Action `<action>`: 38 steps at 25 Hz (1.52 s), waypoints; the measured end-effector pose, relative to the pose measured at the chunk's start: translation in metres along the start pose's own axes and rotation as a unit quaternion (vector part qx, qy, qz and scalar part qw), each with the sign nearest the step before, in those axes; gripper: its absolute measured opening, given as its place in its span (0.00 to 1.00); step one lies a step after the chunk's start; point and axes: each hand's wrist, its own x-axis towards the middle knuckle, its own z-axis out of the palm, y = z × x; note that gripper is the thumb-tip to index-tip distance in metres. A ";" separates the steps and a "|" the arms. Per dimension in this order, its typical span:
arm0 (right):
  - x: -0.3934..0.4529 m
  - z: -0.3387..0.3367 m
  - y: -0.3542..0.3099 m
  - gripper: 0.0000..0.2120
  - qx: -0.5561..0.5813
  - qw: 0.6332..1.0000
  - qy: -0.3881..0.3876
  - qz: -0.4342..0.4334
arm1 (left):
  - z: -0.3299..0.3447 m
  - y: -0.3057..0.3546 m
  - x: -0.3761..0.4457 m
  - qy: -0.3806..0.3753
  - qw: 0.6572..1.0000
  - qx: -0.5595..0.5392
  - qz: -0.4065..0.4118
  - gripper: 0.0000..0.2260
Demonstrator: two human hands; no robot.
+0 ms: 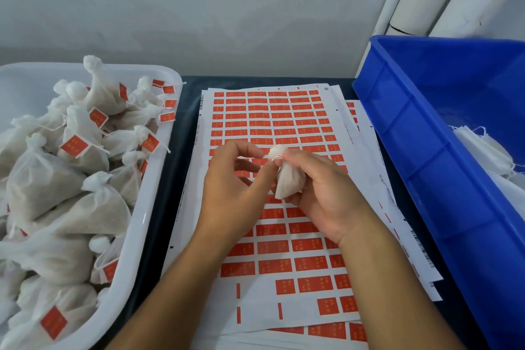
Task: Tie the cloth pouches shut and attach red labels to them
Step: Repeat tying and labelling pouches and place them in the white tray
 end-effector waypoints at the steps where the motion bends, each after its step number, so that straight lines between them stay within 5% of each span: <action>1: 0.000 0.001 0.001 0.08 -0.011 1.000 0.012 0.006 | 0.000 -0.001 0.000 0.019 0.999 0.033 0.033 0.11; 9: 0.001 0.002 0.002 0.09 -0.066 0.995 0.064 0.027 | -0.006 -0.013 0.001 0.028 0.959 0.183 0.216 0.11; 23: 0.000 -0.009 0.002 0.07 -0.330 0.930 0.094 -0.132 | -0.006 -0.009 0.003 -0.019 0.967 0.201 0.154 0.03; 30: -0.002 -0.007 0.002 0.07 -0.346 0.919 0.046 -0.183 | -0.010 0.001 0.005 -0.109 0.991 -0.017 -0.079 0.14; 33: -0.004 -0.004 0.003 0.11 -0.337 0.922 0.026 -0.187 | -0.014 0.007 0.008 -0.121 0.963 -0.161 -0.177 0.15; 38: -0.005 -0.001 0.005 0.18 -0.382 0.904 0.015 -0.190 | -0.023 0.010 0.011 -0.077 0.918 -0.338 -0.192 0.17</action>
